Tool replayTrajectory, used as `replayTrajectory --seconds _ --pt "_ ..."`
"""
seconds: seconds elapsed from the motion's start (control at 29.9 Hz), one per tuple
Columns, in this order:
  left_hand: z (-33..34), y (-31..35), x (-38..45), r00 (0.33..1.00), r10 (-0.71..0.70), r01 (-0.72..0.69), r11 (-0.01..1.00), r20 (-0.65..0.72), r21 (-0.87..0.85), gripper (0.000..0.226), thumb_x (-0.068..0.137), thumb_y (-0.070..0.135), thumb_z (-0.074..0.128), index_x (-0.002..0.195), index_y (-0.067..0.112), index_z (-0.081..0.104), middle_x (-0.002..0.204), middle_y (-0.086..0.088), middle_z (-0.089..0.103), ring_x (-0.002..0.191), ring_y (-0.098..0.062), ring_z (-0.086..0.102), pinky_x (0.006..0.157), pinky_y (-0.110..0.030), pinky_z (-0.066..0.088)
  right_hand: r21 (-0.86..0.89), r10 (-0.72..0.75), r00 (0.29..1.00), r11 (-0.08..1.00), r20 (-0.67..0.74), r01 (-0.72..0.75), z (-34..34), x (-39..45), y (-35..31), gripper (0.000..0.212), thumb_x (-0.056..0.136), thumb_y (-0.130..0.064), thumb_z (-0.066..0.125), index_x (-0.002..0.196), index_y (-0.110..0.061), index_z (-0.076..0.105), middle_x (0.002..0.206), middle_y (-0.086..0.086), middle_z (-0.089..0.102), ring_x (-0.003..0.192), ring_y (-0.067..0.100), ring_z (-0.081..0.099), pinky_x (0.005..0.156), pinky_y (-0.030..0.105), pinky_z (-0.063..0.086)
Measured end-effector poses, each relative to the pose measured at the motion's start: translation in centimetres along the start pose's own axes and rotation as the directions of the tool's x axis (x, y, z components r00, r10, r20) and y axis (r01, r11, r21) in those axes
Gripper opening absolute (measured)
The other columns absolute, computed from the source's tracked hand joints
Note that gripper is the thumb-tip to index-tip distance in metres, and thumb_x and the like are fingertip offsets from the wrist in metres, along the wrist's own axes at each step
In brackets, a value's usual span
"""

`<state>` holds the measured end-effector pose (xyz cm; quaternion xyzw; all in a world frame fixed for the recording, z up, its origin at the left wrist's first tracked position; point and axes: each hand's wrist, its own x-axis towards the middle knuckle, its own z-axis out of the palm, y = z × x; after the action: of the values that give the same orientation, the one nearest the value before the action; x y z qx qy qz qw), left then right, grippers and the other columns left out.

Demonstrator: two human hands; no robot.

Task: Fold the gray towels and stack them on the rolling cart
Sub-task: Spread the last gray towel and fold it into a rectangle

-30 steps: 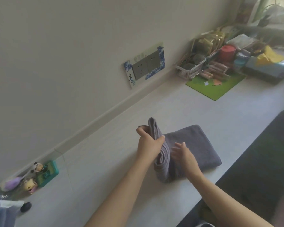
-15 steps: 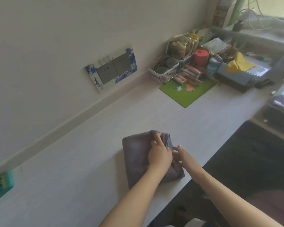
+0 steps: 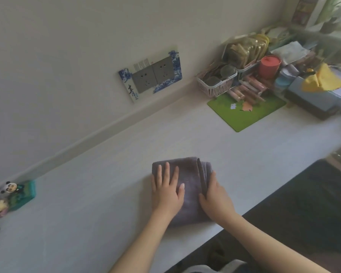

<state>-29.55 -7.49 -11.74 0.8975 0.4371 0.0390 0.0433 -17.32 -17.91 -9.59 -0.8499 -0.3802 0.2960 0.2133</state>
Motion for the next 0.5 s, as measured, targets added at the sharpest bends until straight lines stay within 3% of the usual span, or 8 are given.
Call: replayTrajectory --seconds 0.1,0.2,0.3,0.4,0.5 --pt "0.7 1.3 0.3 0.997 0.001 -0.008 0.996 0.082 0.087 0.059 0.086 0.044 0.032 0.137 0.019 0.049 0.146 -0.008 0.043 0.134 -0.035 0.04 0.106 -0.059 0.03 -0.214 -0.231 0.961 0.957 -0.154 0.195 0.9 0.4 -0.3 0.071 0.081 -0.038 0.004 0.151 -0.025 0.001 0.159 0.008 0.001 0.145 0.027 0.006 0.114 0.036 0.015" --pt "1.4 2.1 0.4 0.995 -0.016 0.006 0.995 0.103 0.099 0.06 0.086 0.043 0.032 0.141 0.021 0.043 0.149 -0.007 0.038 0.137 -0.034 0.034 0.105 -0.06 0.023 -0.213 -0.211 0.975 0.958 -0.074 0.191 2.4 1.4 1.2 0.07 0.081 -0.053 -0.004 0.148 -0.035 -0.005 0.153 -0.002 -0.02 0.144 0.02 -0.017 0.116 0.034 -0.007" --pt "1.8 2.4 0.2 0.995 -0.014 0.004 0.995 0.102 0.101 0.062 0.087 0.045 0.033 0.144 0.022 0.036 0.153 -0.007 0.03 0.141 -0.034 0.026 0.107 -0.061 0.017 -0.075 -0.158 0.986 0.985 -0.058 0.154 3.2 2.3 2.9 0.067 0.084 -0.06 0.001 0.144 -0.034 -0.015 0.152 -0.004 -0.024 0.144 0.015 -0.016 0.119 0.032 -0.003" --pt "2.2 2.0 0.5 0.994 -0.021 0.012 0.997 0.109 0.082 0.063 0.087 0.045 0.035 0.146 0.023 0.034 0.154 -0.007 0.027 0.142 -0.033 0.024 0.108 -0.061 0.015 0.02 -0.141 0.989 0.99 -0.043 0.141 3.5 3.0 2.8 0.064 0.097 -0.048 0.021 0.148 -0.028 -0.011 0.157 0.002 -0.017 0.145 0.015 -0.01 0.118 0.031 0.001" --pt "2.3 1.3 0.5 0.996 0.022 -0.024 1.0 0.082 0.017 0.059 0.088 0.045 0.035 0.144 0.024 0.039 0.153 -0.006 0.032 0.141 -0.031 0.027 0.108 -0.06 0.018 0.045 -0.118 0.992 0.992 -0.035 0.12 3.5 2.9 2.8 0.064 0.097 -0.047 0.025 0.149 -0.029 -0.008 0.158 0.006 -0.012 0.146 0.019 -0.005 0.117 0.034 0.006"
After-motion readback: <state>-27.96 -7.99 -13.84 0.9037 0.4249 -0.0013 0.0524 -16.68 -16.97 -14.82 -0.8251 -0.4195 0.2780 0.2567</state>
